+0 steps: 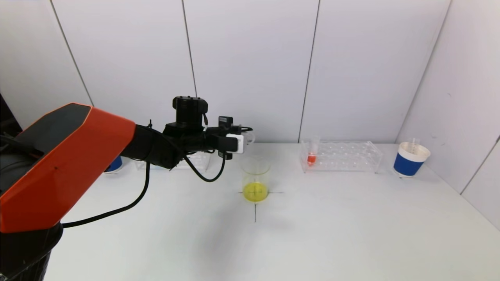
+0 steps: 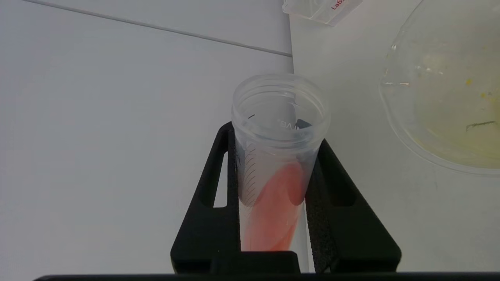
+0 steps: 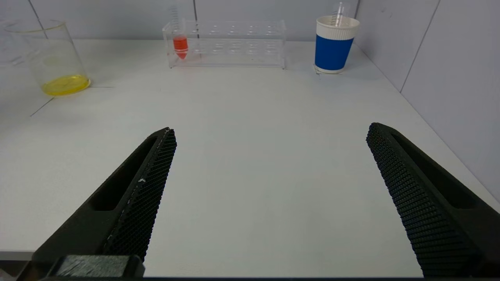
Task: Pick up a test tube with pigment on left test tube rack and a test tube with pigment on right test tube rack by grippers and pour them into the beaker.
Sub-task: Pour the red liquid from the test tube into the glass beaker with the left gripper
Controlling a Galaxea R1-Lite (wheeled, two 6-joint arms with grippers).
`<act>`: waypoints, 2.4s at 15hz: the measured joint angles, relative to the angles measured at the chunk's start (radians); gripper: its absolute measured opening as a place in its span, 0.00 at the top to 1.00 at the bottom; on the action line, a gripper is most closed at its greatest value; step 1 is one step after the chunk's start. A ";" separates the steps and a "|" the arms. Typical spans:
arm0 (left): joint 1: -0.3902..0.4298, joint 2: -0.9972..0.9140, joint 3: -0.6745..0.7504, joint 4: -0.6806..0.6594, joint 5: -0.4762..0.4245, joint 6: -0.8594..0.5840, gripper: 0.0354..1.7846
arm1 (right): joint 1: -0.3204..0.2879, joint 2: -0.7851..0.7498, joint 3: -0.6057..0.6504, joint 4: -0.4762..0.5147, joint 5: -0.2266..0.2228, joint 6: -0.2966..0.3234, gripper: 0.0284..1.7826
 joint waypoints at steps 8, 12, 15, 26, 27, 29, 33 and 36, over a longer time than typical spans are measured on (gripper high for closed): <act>0.001 -0.007 0.035 -0.087 -0.076 -0.023 0.74 | 0.000 0.000 0.000 0.000 0.000 0.000 0.01; 0.001 -0.006 0.063 -0.157 -0.091 -0.032 0.74 | 0.000 0.000 0.000 0.000 0.000 0.000 0.01; 0.000 -0.006 0.078 -0.184 -0.094 -0.030 0.74 | 0.000 0.000 0.000 0.000 0.000 0.000 0.01; -0.016 0.010 0.081 -0.195 -0.086 -0.029 0.74 | 0.000 0.000 0.000 0.000 0.000 0.000 0.01; -0.016 0.011 0.081 -0.201 -0.086 -0.028 0.74 | 0.000 0.000 0.000 0.000 0.000 0.000 0.01; -0.016 0.016 0.083 -0.215 -0.089 -0.028 0.74 | 0.000 0.000 0.000 0.000 0.000 0.000 0.01; -0.015 0.024 0.092 -0.228 -0.093 -0.015 0.74 | 0.000 0.000 0.000 0.000 0.000 0.000 0.01; -0.015 0.026 0.099 -0.243 -0.094 0.002 0.74 | 0.000 0.000 0.000 0.000 0.000 0.000 0.01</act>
